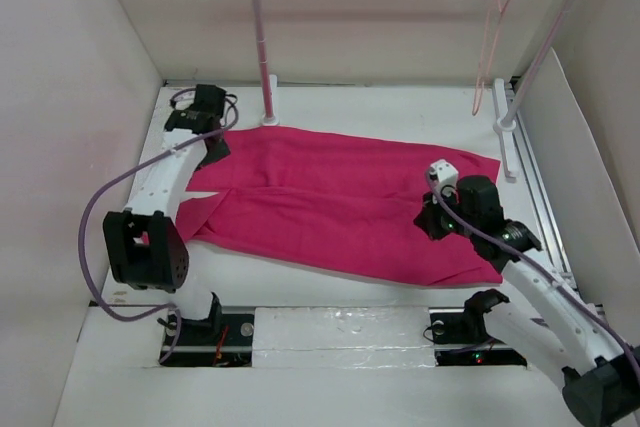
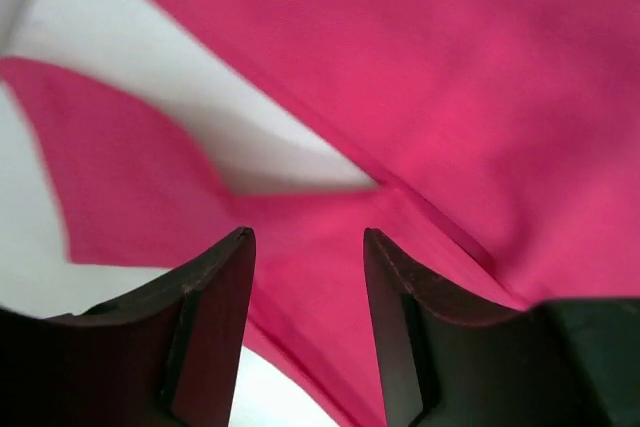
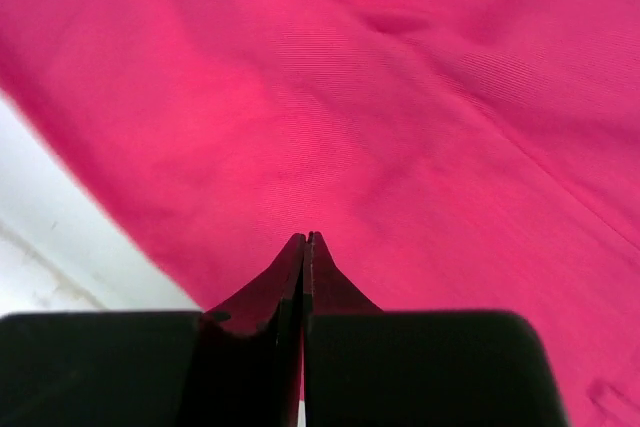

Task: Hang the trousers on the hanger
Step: Fold the trousers

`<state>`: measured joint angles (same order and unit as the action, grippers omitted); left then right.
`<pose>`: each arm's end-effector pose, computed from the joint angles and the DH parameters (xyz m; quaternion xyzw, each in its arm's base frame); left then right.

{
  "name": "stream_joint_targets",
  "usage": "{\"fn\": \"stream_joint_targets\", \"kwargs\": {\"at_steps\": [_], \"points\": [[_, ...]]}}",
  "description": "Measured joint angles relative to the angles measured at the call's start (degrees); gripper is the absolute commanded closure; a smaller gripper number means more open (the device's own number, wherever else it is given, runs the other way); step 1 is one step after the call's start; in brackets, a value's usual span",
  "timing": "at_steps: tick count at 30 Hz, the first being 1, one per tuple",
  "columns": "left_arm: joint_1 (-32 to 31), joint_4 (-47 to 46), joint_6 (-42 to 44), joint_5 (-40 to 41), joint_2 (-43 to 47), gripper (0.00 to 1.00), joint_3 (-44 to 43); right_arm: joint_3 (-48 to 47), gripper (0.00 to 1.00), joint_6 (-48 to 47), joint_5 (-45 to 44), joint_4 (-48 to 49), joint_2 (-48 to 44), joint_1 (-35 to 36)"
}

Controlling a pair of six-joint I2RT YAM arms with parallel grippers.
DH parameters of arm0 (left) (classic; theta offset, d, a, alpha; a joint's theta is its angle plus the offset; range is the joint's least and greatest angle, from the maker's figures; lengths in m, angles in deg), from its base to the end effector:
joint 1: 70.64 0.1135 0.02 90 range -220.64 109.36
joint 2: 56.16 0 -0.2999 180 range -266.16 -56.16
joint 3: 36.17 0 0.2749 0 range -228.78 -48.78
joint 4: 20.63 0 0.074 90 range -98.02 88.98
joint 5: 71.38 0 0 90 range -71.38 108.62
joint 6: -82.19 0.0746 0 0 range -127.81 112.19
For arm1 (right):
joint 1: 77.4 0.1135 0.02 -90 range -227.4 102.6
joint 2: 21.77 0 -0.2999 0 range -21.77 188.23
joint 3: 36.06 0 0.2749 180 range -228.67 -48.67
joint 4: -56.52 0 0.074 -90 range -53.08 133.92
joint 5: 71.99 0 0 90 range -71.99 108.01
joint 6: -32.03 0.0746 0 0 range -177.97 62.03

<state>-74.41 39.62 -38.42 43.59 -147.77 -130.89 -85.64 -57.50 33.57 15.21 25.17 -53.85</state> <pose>0.3810 0.0065 0.3092 -0.2768 0.8967 0.1165 0.3251 0.1788 0.0997 0.2541 -0.2361 0.8633 0.2086 0.3943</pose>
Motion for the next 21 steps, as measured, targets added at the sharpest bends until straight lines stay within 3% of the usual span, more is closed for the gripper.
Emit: {"fn": "stream_joint_targets", "kwargs": {"at_steps": [1, 2, 3, 4, 5, 6, 9, 16, 21], "points": [[-3.6, -0.7, 0.1, -1.5, 1.7, 0.65, 0.4, 0.2, 1.00, 0.6, -1.1, -0.8, -1.7, -1.2], [-7.2, -2.3, 0.0, -2.2, 3.3, 0.78, 1.7, 0.3, 1.00, 1.2, -2.1, -1.5, -3.3, -3.0], [-10.9, -3.8, -0.7, -3.7, 4.9, 0.83, 3.4, 0.3, 0.99, 1.9, -2.6, -2.3, -4.5, -4.7], [-15.2, -4.8, -1.1, -5.2, 6.3, 0.86, 5.2, 0.3, 0.88, 2.6, -3.1, -2.9, -5.4, -6.4], [-19.1, -5.8, -1.5, -6.5, 7.3, 0.95, 6.8, 0.3, 0.77, 3.4, -3.8, -3.4, -5.8, -8.4], [-23.3, -7.0, -2.1, -8.1, 8.0, 0.97, 8.5, 0.3, 0.57, 4.1, -4.3, -3.8, -6.0, -10.4], [-33.7, -9.2, -3.6, -11.3, 8.1, 0.97, 12.2, 0.4, 0.31, 6.2, -7.5, -5.1, -5.1, -17.1], [-48.4, -15.4, -6.4, -15.6, 8.1, 0.90, 16.9, 3.8, 0.21, 9.6, -14.5, -3.6, 4.4, -35.5], [-55.6, -21.4, -8.6, -18.5, 8.3, 0.85, 21.1, 4.0, 0.19, 8.4, -15.3, -0.4, 15.6, -43.5]]}}
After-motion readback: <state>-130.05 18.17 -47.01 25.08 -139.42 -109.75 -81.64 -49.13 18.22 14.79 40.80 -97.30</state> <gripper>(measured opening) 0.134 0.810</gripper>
